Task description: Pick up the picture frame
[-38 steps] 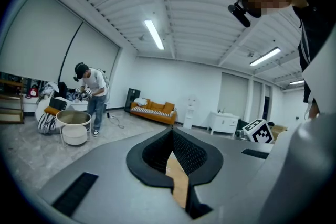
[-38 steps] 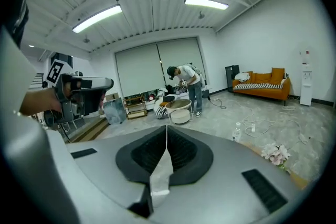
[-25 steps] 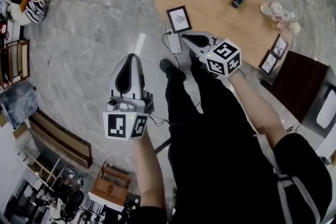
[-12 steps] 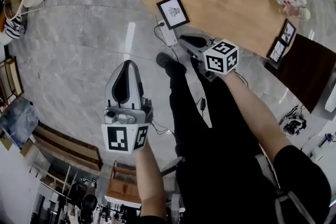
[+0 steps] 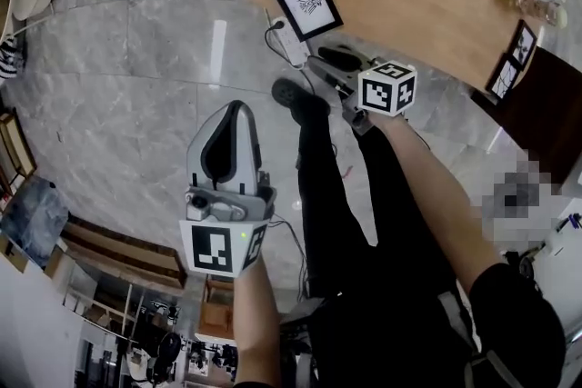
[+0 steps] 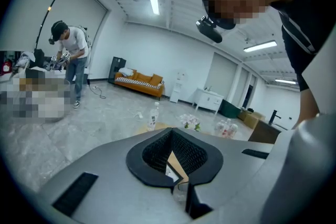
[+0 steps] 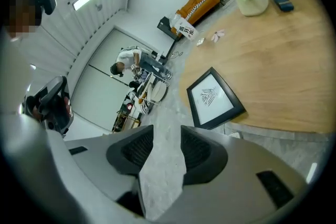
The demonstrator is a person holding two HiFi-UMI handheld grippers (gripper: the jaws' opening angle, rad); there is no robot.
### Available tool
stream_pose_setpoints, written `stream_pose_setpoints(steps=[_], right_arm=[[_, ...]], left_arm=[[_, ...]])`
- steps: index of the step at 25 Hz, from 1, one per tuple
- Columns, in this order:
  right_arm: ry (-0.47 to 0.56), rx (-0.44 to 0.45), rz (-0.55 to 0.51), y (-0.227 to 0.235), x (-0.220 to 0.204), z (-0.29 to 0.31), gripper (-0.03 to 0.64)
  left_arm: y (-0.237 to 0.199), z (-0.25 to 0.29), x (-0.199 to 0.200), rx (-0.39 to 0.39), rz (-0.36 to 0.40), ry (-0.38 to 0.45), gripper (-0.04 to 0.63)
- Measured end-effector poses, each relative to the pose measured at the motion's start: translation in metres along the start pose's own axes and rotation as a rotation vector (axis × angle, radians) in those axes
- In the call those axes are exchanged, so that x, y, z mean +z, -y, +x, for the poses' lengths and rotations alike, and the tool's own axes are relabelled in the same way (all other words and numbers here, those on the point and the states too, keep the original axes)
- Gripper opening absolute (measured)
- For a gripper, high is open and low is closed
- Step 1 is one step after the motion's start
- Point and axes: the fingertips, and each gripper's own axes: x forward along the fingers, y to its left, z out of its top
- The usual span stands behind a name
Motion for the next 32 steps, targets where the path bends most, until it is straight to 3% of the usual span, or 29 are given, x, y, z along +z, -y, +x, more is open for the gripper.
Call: stream_pose_setpoints(steps=[7,14,32], right_arm=[[0.086,0.010,0.170,0.032,-0.017,0.034,0.214],[0.212,0.021,0.415,0.059,-0.019,0.057,0.232],[0.281,0.015,0.508,0.088,-0.006,0.087,0.233]], left_arm=[[-0.023,0.010,-0.038,-0.021,-0.006,-0.029,0.012],[-0.030,0.014,-0.055,-0.039,-0.013,-0.042,0.012],[-0.032,0.021,-0.077,-0.065,-0.011,-0.088,0.012]])
